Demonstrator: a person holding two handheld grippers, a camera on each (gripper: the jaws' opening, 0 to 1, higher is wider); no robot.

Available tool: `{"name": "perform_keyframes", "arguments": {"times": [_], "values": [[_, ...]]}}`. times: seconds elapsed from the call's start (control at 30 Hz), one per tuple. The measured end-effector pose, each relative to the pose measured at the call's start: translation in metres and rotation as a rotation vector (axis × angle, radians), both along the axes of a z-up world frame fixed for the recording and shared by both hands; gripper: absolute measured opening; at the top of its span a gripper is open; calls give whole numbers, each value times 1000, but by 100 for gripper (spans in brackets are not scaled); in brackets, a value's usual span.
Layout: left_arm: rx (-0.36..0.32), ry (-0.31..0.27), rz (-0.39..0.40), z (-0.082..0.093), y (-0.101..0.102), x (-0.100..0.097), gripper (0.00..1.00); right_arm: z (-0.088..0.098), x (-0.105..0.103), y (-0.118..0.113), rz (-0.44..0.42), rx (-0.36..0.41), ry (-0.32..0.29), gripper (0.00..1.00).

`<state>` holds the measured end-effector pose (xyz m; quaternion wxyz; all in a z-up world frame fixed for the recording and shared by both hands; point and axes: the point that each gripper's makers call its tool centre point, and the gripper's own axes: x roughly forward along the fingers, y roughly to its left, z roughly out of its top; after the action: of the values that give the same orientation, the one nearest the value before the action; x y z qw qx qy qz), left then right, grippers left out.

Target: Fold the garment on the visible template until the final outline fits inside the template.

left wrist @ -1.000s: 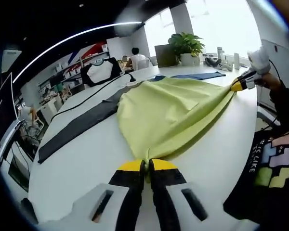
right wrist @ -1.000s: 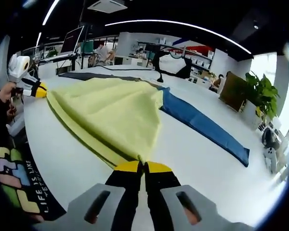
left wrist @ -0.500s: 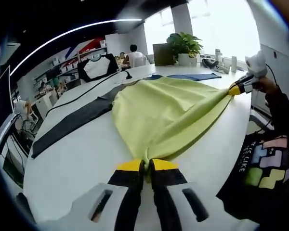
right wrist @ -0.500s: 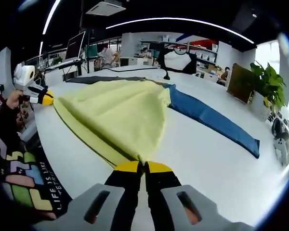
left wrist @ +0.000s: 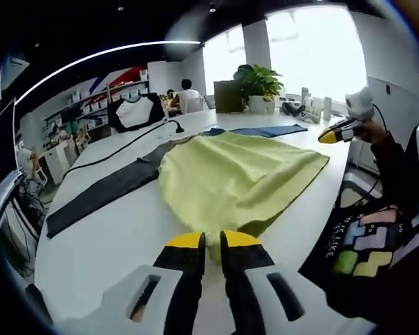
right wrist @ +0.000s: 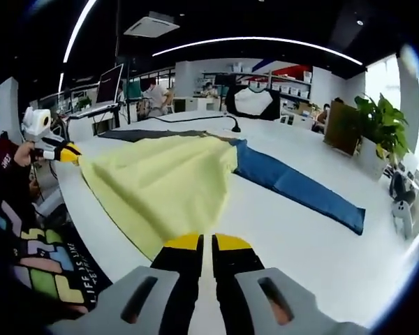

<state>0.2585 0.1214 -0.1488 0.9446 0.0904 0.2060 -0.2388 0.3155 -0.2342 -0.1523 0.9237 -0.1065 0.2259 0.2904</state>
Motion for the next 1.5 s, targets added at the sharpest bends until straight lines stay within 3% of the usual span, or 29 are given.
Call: {"name": "perform_keyframes", "arguments": {"times": [0.33, 0.53, 0.63, 0.8, 0.97, 1.03, 1.07, 1.1, 1.27, 1.5], "values": [[-87, -125, -2, 32, -4, 0, 6, 32, 10, -29, -79, 27, -106, 5], [-134, -170, -17, 42, -8, 0, 6, 49, 26, -53, -139, 11, -160, 7], [-151, -222, -21, 53, -10, 1, 6, 55, 35, -63, -157, -15, -179, 9], [-188, -273, -16, 66, -9, 0, 7, 68, 56, -87, -203, -62, -205, 12], [-198, -287, -11, 72, -6, -1, 7, 79, 78, -108, -238, -82, -220, 15], [-197, -287, -10, 71, -6, -1, 7, 80, 90, -118, -250, -66, -217, 15], [-197, -288, -10, 72, -5, -1, 7, 82, 96, -118, -247, -11, -215, 15], [-197, -286, -10, 71, -5, -1, 7, 81, 104, -127, -293, 29, -198, 16], [-188, -299, 3, 74, -1, 0, 7, 59, 134, -163, -355, -95, -145, 22], [-177, -324, 4, 79, 0, -1, 7, 17, 164, -193, -389, -133, -51, 22]]}}
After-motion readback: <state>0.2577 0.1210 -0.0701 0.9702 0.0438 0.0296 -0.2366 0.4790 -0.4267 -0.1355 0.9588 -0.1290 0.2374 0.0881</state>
